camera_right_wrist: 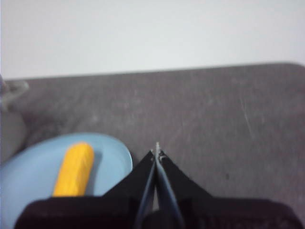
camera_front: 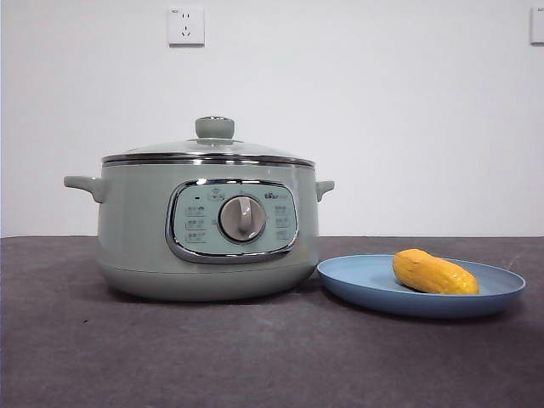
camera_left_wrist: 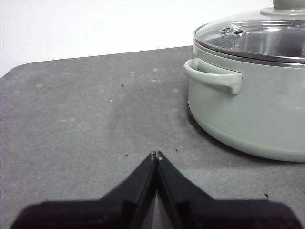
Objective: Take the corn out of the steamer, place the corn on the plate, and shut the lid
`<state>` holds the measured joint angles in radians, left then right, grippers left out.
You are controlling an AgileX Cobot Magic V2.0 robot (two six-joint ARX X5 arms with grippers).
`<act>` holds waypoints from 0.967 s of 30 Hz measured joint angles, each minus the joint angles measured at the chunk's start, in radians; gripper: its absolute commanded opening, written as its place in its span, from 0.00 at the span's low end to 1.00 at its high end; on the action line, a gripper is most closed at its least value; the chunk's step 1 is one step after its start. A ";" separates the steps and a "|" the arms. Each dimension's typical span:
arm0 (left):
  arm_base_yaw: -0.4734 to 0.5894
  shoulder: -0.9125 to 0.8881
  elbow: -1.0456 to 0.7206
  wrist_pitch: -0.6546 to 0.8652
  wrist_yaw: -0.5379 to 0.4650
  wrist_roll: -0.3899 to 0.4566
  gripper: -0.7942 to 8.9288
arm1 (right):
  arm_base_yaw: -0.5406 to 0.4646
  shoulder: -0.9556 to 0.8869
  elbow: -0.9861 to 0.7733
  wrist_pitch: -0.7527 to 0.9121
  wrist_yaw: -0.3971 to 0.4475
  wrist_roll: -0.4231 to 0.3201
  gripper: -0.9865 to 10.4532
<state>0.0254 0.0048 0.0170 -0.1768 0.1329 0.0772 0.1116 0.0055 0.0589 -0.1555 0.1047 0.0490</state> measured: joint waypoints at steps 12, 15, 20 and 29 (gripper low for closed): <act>0.000 0.000 0.000 0.000 0.000 0.000 0.08 | 0.000 -0.002 -0.042 -0.009 0.000 0.049 0.09; 0.000 0.000 0.000 0.000 0.000 0.000 0.08 | 0.000 -0.002 -0.042 -0.009 0.001 0.050 0.09; 0.000 0.000 0.000 0.000 0.000 0.000 0.08 | 0.000 -0.002 -0.042 -0.009 0.001 0.052 0.09; 0.000 0.000 0.000 0.000 0.000 0.000 0.08 | 0.000 -0.002 -0.042 -0.009 0.001 0.052 0.09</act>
